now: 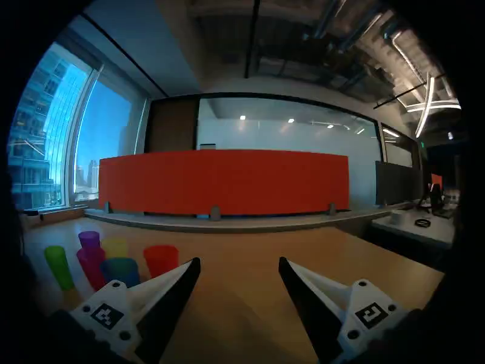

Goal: Pour water

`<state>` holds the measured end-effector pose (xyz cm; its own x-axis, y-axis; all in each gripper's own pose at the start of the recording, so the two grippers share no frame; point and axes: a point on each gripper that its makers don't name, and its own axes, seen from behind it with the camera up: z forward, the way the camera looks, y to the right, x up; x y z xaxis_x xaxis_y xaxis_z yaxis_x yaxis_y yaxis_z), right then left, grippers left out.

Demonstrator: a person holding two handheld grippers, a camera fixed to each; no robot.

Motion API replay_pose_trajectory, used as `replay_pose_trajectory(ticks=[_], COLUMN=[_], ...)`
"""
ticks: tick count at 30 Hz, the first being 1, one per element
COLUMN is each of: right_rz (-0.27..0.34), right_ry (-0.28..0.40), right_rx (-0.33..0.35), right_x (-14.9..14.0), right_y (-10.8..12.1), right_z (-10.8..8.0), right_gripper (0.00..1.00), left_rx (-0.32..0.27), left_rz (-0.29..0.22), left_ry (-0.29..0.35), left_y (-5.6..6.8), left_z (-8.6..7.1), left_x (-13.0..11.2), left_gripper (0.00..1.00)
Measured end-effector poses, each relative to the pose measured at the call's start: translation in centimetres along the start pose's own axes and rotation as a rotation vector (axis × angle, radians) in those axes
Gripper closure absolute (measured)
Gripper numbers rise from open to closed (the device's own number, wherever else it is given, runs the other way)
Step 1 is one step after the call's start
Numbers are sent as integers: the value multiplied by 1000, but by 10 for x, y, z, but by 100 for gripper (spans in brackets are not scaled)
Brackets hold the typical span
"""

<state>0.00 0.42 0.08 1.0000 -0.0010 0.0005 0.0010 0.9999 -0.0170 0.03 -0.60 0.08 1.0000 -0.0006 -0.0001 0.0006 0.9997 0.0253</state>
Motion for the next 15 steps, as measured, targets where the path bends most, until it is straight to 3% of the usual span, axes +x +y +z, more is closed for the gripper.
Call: replay_pose_trajectory(ticks=[15], right_rz=[1], right_ry=[0], right_rx=[0], right_x=[-1], right_y=[0], right_z=[0], right_gripper=[0], left_rx=[0], left_rz=[0], left_ry=[0], left_y=[0], left_z=[0], left_x=[0], left_gripper=[1])
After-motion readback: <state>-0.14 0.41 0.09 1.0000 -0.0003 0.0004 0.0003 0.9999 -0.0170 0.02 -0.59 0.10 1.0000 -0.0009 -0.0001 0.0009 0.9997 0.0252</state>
